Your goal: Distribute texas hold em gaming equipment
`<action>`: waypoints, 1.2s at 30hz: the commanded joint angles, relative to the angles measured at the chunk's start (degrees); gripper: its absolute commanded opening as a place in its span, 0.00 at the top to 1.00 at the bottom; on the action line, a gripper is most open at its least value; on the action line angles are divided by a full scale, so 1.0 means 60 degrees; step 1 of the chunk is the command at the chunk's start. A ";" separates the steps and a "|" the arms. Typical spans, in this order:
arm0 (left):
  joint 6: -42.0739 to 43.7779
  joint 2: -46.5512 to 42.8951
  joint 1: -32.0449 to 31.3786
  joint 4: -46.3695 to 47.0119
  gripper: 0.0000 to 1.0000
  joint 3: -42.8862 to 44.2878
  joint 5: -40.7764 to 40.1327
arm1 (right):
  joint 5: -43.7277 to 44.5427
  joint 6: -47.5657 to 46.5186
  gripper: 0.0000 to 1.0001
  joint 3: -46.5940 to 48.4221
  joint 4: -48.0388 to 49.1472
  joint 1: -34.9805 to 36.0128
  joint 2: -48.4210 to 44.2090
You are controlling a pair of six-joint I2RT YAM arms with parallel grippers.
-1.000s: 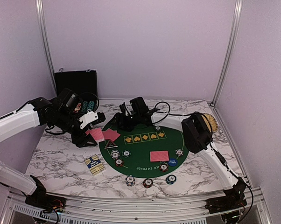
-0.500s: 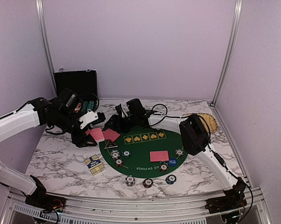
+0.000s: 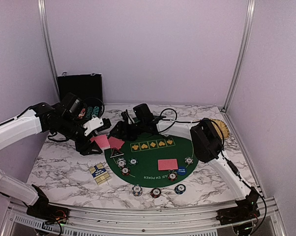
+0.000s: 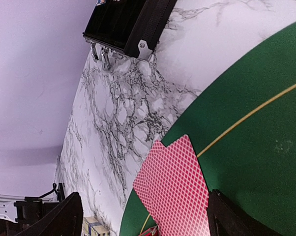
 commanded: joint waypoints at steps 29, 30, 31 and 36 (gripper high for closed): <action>-0.0041 -0.0024 0.0045 0.0105 1.00 0.0262 0.0160 | -0.1559 0.0745 0.01 -0.7367 0.2509 0.0772 -0.6439; -0.0053 -0.0002 0.0045 0.0101 1.00 0.0274 0.0175 | -0.1562 0.0811 0.01 -0.7413 0.2605 0.0822 -0.6472; -0.0048 0.0001 0.0045 0.0113 1.00 0.0288 0.0170 | -0.1572 0.0869 0.01 -0.7450 0.2679 0.0887 -0.6471; -0.0084 0.0085 0.0045 0.0103 1.00 0.0367 0.0202 | -0.1591 0.0988 0.01 -0.7216 0.2733 0.1124 -0.6392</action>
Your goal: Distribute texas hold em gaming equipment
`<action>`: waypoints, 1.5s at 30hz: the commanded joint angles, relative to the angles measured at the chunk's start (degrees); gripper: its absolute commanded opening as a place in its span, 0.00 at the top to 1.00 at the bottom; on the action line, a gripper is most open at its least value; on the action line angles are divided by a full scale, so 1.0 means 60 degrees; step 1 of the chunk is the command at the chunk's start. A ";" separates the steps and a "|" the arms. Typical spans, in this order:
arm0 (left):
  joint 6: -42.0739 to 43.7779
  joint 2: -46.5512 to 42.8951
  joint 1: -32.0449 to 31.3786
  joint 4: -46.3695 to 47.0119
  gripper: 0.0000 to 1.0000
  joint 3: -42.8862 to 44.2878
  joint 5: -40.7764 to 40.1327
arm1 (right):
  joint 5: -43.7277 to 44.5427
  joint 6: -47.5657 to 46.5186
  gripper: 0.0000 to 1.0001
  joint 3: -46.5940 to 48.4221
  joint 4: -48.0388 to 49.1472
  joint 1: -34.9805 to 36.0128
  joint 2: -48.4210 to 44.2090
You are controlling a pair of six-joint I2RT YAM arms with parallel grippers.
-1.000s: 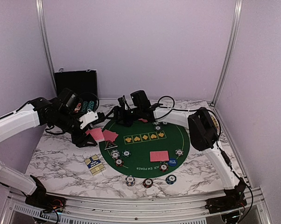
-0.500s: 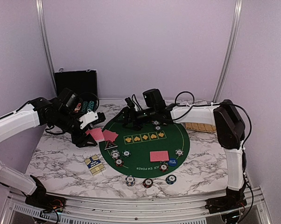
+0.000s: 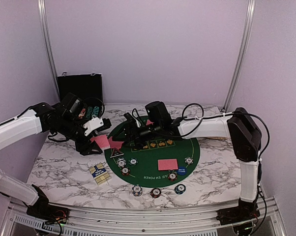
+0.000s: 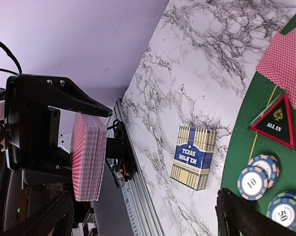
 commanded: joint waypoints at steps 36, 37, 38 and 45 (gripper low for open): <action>-0.0042 -0.0034 0.0045 0.0102 1.00 0.0423 0.0188 | -0.1216 0.1783 0.07 0.3370 0.1105 0.0854 0.2420; -0.0041 -0.0058 0.0045 0.0106 1.00 0.0397 0.0176 | -0.1261 0.1795 0.08 0.3423 0.1087 0.0869 0.2464; -0.0027 -0.0071 0.0045 0.0106 1.00 0.0360 0.0164 | -0.1321 0.1797 0.08 0.3468 0.1056 0.0880 0.2508; 0.0011 -0.0121 0.0045 0.0101 1.00 0.0304 0.0157 | -0.1489 0.1551 0.14 0.3697 0.0374 0.0862 0.2655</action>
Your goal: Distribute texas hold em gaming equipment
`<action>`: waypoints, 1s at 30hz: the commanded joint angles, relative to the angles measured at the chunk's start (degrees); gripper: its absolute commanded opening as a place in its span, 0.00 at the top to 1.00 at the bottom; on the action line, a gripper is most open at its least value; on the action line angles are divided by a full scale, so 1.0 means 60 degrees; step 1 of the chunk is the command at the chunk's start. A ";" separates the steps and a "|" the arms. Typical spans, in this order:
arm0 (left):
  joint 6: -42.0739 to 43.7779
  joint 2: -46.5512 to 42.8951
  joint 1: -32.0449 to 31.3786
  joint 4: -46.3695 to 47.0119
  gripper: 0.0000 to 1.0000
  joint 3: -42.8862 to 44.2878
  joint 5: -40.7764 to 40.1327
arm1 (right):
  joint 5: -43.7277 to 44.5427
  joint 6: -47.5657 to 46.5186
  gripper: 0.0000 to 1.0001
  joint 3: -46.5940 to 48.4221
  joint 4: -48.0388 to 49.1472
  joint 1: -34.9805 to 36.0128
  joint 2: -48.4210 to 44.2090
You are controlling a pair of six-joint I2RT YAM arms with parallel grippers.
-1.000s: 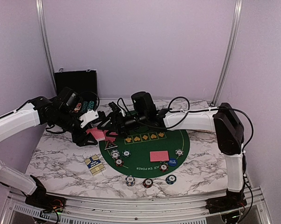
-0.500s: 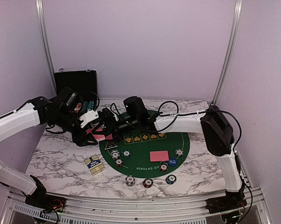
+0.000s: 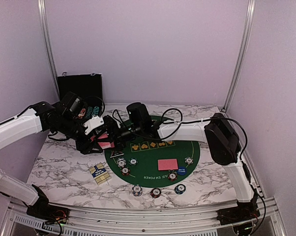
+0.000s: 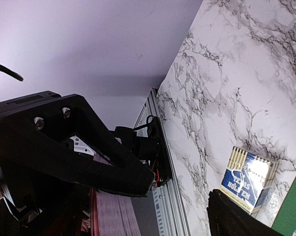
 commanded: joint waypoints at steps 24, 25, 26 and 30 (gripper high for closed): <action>0.0029 -0.0287 0.0045 0.0102 1.00 0.0041 0.0023 | -0.0090 -0.1056 0.40 -0.0519 -0.1433 -0.0517 -0.0904; 0.0021 -0.0285 0.0045 0.0104 1.00 0.0041 0.0030 | -0.0078 -0.1150 0.41 -0.0517 -0.1514 -0.0515 -0.0950; 0.0024 -0.0288 0.0045 0.0097 1.00 0.0041 0.0031 | -0.0057 -0.1230 0.42 -0.0526 -0.1597 -0.0533 -0.1001; 0.0018 -0.0291 0.0045 0.0104 1.00 0.0015 0.0031 | -0.0099 -0.1314 0.45 -0.0688 -0.1615 -0.0594 -0.1199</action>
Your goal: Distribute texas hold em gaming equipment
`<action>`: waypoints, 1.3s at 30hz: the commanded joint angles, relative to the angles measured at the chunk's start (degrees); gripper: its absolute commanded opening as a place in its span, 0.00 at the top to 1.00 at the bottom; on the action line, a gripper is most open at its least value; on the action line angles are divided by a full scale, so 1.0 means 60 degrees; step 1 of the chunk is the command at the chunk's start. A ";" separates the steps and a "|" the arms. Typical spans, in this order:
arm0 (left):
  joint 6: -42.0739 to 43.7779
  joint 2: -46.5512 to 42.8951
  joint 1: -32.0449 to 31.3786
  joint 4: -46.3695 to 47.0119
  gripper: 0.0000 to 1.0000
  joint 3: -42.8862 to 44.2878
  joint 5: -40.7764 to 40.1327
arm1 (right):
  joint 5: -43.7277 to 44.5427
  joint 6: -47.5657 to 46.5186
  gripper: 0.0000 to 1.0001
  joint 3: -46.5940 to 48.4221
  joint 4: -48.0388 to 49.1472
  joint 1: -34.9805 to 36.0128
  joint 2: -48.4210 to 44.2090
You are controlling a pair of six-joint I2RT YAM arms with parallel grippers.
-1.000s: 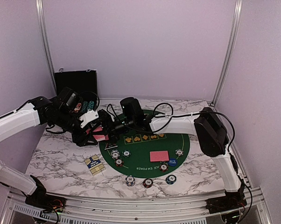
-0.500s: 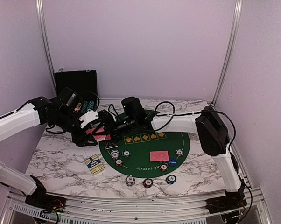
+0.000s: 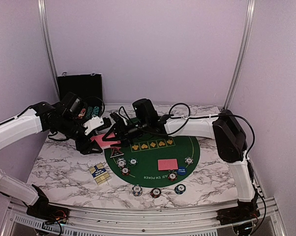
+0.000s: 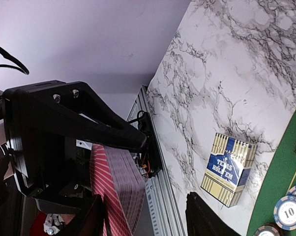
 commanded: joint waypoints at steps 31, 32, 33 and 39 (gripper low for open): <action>0.0000 -0.0249 0.0045 0.0142 1.00 0.0016 0.0168 | -0.0514 0.0072 0.77 -0.0855 -0.0262 -0.0375 -0.1443; -0.0004 -0.0246 0.0045 0.0144 1.00 0.0015 0.0158 | -0.0543 0.0069 0.79 -0.0848 -0.0269 -0.0375 -0.1438; -0.0001 -0.0252 0.0045 0.0146 1.00 0.0008 0.0155 | -0.0555 0.0079 0.83 -0.0836 -0.0291 -0.0387 -0.1441; 0.0011 -0.0242 0.0045 0.0150 1.00 0.0000 0.0107 | -0.0563 -0.0039 0.99 -0.0745 -0.0402 -0.0627 -0.1555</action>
